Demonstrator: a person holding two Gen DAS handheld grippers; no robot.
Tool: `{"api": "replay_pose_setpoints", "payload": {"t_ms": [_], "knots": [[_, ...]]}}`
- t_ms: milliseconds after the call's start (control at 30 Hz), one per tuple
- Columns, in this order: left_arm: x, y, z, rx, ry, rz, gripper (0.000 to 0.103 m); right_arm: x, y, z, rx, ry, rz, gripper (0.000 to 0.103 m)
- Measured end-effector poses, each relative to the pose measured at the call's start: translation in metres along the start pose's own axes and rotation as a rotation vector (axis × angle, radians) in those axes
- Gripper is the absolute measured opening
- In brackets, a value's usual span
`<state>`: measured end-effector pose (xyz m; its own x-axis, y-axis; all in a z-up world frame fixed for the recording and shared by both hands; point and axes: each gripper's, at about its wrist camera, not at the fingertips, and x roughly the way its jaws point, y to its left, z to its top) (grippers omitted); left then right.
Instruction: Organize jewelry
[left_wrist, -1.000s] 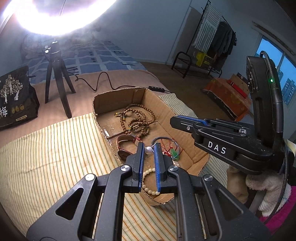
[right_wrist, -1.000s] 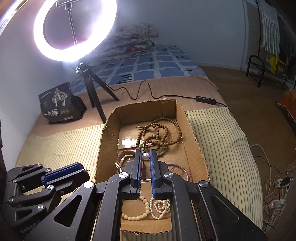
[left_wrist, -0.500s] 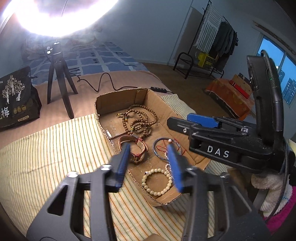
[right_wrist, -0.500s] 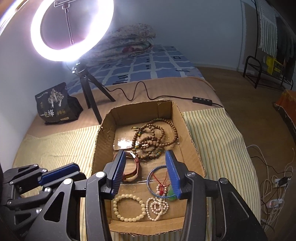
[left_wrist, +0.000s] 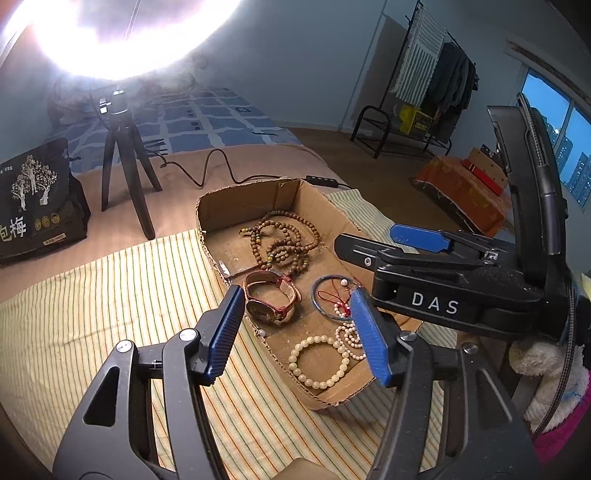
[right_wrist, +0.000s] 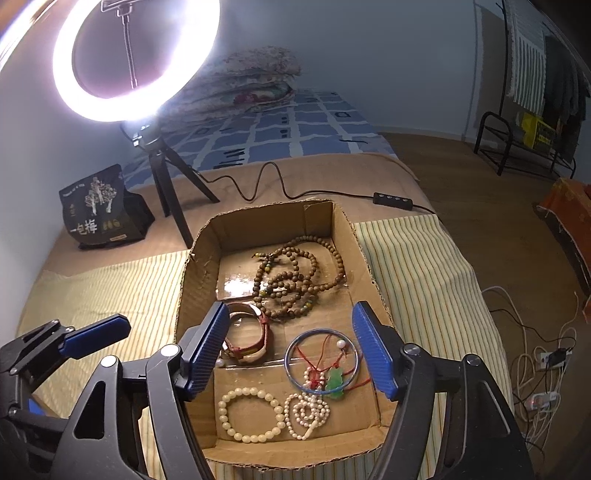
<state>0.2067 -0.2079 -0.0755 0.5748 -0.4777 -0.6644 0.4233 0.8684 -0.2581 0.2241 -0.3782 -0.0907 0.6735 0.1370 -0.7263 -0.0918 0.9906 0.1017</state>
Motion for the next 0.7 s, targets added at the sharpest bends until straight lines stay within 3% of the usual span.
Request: {"api": "replay_pose_setpoints", "payload": {"t_ms": [700], "knots": [[-0.031, -0.004, 0.001, 0.031, -0.034, 0.012, 0.062, -0.029, 0.012, 0.005, -0.017, -0.043, -0.021, 0.071]]}}
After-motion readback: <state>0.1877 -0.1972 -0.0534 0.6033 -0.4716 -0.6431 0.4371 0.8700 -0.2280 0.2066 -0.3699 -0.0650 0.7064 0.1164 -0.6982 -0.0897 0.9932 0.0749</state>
